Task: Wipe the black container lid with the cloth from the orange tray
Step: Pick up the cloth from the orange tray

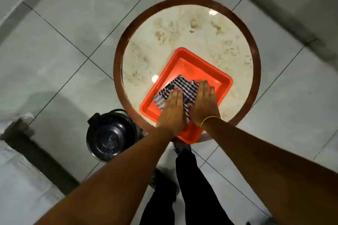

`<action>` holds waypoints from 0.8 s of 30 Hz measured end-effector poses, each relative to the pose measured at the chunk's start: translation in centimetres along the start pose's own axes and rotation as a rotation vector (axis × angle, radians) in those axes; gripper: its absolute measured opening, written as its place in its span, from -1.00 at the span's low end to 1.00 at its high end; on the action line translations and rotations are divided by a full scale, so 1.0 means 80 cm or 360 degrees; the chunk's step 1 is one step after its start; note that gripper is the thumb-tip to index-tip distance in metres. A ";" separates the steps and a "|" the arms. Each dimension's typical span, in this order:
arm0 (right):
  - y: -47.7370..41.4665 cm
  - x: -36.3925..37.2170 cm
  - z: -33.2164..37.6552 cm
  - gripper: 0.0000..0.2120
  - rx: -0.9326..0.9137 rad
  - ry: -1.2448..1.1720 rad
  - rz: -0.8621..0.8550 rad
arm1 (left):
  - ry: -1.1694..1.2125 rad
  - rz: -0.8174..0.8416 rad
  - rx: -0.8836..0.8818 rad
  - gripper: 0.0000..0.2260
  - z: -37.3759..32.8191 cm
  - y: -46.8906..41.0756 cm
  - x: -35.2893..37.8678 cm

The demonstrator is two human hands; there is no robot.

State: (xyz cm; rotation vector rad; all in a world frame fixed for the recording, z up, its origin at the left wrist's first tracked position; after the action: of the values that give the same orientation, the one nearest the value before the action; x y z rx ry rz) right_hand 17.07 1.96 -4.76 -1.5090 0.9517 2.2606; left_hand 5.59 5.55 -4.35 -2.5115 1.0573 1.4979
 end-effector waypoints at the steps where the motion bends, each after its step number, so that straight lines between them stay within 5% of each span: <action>1: -0.006 0.006 -0.004 -0.05 0.0013 0.0035 -0.0013 | -0.0032 0.0042 -0.0039 -0.24 0.005 -0.003 0.014; 11: -0.032 0.004 -0.014 -0.20 0.0282 -0.0184 -0.0128 | -0.0213 0.0068 -0.0049 -0.11 0.018 -0.003 0.059; 18: -0.042 -0.003 -0.006 -0.84 0.0405 -0.0573 -0.0127 | -0.0121 0.0090 -0.0048 -0.12 0.019 -0.010 0.051; 21: -0.039 -0.023 0.012 -0.97 0.0256 -0.0594 -0.0195 | 0.0248 -0.0004 -0.0101 -0.29 0.013 -0.020 0.022; 24: -0.028 -0.053 0.045 -0.93 0.0016 -0.0598 -0.0308 | 0.1040 -0.0267 -0.0415 -0.73 0.023 -0.030 -0.030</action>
State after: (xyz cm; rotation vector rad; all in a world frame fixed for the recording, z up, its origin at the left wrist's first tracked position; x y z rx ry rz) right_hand 17.50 6.51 -0.91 -1.0633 0.6750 2.2780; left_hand 4.79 9.35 -4.18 -3.2884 0.6840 0.8204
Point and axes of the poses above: each hand's wrist, its own y-axis away from the middle knuckle, its own x-axis out of the palm, z = x × y, the point moved 9 cm from there along -y, towards the middle knuckle, and after that the axes turned 14 degrees about -z, right-handed, at the moved point
